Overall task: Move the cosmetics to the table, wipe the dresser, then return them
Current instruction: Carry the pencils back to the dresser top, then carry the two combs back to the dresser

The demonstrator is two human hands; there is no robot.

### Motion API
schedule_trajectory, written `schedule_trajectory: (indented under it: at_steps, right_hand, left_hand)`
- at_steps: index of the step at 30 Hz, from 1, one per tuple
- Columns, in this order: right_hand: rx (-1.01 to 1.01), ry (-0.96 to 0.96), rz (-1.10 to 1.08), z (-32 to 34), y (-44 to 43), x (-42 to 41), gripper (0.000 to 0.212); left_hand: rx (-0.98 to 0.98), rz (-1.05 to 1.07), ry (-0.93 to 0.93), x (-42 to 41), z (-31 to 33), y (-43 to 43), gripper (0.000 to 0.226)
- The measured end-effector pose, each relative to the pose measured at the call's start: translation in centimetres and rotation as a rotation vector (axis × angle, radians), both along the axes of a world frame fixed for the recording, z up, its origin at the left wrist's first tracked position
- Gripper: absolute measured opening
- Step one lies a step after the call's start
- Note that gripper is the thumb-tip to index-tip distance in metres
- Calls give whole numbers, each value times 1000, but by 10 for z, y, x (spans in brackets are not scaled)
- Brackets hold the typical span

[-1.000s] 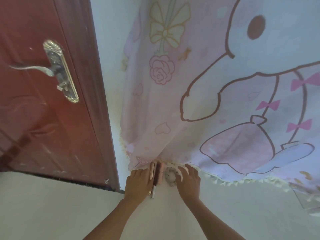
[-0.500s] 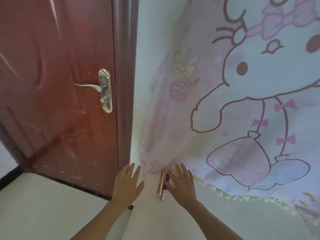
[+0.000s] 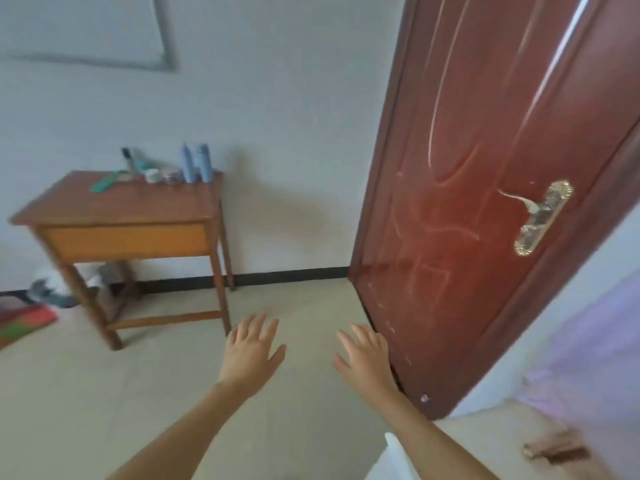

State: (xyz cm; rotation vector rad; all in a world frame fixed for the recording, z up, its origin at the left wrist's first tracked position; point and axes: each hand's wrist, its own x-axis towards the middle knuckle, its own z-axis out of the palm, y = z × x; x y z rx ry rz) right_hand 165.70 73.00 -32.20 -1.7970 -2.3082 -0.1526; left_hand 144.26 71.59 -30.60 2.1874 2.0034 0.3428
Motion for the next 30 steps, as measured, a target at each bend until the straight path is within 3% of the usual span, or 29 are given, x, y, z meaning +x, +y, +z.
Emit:
schedule_trajectory:
  at_steps: [4, 10, 13, 21, 27, 30]
  right_hand:
    - [28, -27, 248, 12, -7, -97, 45]
    - [36, -74, 458, 31, -22, -218, 34]
    - [67, -61, 549, 33, -21, -285, 41]
    - [12, 197, 652, 58, -29, -469, 41]
    - [-83, 158, 649, 48, -2, -528, 46]
    - [-33, 117, 628, 59, 28, -544, 48]
  left_hand:
    - [70, 235, -8, -93, 7, -53, 56]
    - [68, 446, 0, -209, 15, -114, 56]
    - [87, 534, 19, -273, 20, -138, 58]
    - [236, 685, 58, -453, 38, -178, 47]
    - [220, 713, 62, -526, 42, -165, 41]
    - [212, 680, 54, -548, 42, -132, 47]
